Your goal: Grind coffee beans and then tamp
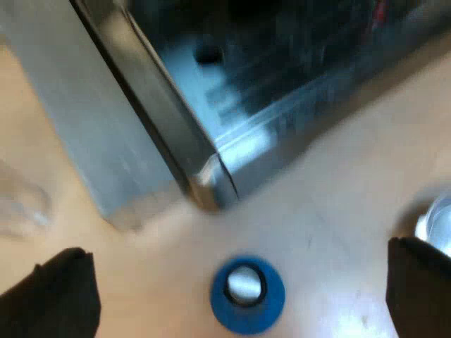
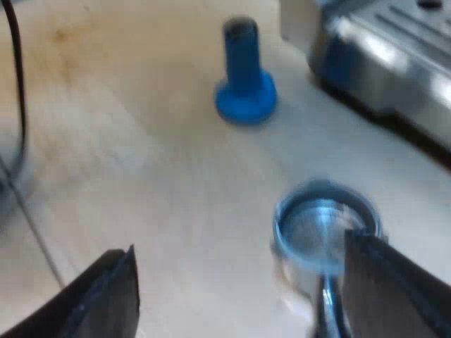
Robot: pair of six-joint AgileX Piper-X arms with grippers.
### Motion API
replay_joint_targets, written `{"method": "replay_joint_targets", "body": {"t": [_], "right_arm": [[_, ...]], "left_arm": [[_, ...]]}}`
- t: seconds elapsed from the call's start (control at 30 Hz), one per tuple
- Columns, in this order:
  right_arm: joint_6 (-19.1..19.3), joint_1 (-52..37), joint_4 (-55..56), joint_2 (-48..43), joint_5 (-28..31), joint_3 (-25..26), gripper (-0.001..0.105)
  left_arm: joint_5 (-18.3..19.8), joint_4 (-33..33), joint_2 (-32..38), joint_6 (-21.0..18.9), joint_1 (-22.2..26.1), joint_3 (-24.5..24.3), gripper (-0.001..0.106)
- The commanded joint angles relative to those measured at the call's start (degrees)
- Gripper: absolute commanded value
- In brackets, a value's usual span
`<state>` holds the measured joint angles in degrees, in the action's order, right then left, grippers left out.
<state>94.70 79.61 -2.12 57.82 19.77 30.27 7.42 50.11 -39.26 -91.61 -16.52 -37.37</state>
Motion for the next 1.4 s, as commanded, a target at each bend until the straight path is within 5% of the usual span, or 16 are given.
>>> {"method": "replay_joint_targets", "body": {"t": [0.03,0.17,0.4,0.63,0.73,1.13,1.4], "right_arm": [[-0.15,0.02,8.24,-2.26,-0.82,4.18,0.062],[-0.15,-0.12,16.63,-3.67,-0.74,10.79,0.062],[-0.9,-3.39,27.88,-3.75,-1.23,18.99,0.062],[-1.02,-13.12,34.67,-3.75,-10.06,24.46,0.062],[-1.02,-20.92,39.71,-3.88,-12.41,27.31,0.062],[-0.6,-40.77,49.12,-8.06,-16.43,29.92,0.062],[3.93,-59.63,54.78,-12.14,-25.53,29.92,0.062]], "left_arm": [[-0.41,0.67,6.48,-0.27,0.08,-0.58,0.083],[-0.41,1.54,13.23,-0.75,0.08,-2.31,0.083],[-0.41,2.35,15.13,-0.73,0.08,-7.75,0.083],[-0.41,1.59,15.13,-0.93,0.08,-11.85,0.083],[-0.41,0.12,15.13,-4.33,0.08,-11.87,0.083],[-1.2,-1.17,12.05,-6.56,0.3,-13.18,0.083],[1.39,-1.1,7.69,-6.56,11.43,-13.62,0.083]]}}
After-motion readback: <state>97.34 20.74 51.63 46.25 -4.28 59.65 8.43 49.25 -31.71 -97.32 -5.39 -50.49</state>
